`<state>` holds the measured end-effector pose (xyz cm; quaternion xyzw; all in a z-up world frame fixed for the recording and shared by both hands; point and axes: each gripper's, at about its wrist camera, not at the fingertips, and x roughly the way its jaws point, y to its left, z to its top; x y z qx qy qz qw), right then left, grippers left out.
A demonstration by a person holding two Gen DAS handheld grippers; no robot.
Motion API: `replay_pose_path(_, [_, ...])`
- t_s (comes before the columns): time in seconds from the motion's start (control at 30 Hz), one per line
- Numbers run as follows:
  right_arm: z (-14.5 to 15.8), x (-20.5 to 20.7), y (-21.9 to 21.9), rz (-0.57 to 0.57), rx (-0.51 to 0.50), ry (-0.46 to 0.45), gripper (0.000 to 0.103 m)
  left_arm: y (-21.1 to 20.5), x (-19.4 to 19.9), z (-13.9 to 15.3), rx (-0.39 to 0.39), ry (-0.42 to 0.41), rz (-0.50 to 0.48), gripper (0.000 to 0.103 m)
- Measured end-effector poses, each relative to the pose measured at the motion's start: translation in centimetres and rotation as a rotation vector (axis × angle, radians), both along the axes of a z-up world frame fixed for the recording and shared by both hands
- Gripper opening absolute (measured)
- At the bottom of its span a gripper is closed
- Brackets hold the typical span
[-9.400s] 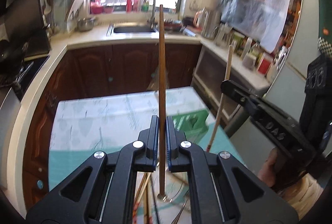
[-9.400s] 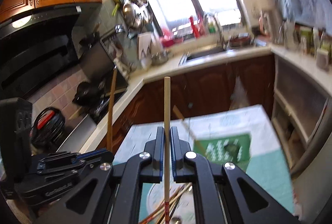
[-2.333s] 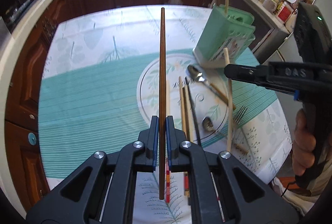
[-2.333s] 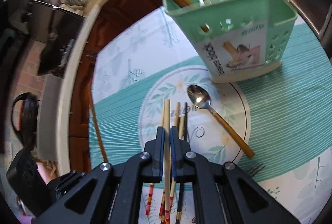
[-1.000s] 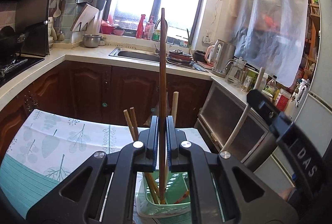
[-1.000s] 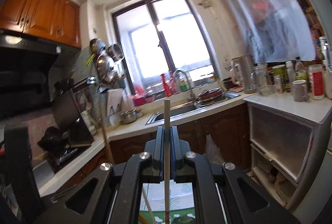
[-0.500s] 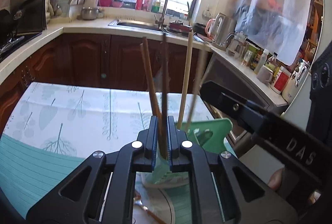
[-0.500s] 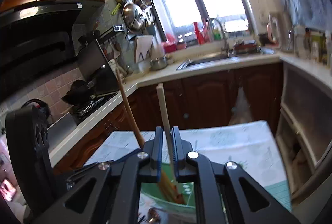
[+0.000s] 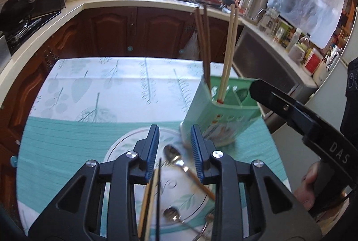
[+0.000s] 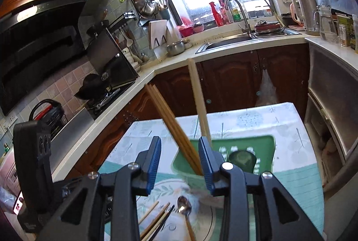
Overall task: Organize utensils
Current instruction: 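Withdraw both tools from the holder back over the chopstick pile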
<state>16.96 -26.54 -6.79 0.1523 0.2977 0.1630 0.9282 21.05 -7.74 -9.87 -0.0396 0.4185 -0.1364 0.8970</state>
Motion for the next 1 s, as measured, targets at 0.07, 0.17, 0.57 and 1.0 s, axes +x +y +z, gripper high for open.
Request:
replay_pose_path(0.07, [-0.1,-0.9,0.6,0.010,-0.016,0.019,0.035,1.1,-1.0,0.0,0.027,0.013,0.008,0.026])
replay_pose_path(0.17, [-0.4,-2.5,1.6,0.026,-0.032,0.045,0.035,3.0,-2.4,0.1,0.083,0.031,0.031,0.026])
replay_pose_path(0.57, [-3.1,-6.4,5.1,0.039,-0.067,0.234,0.035,8.0,-6.5,-2.4,0.153,0.151,0.052,0.026])
replay_pose_path(1.0, [-9.0,-8.1,8.3,0.089,-0.059,0.467,0.035,9.0,-6.7,-8.9,0.178,0.359,-0.040,0.026])
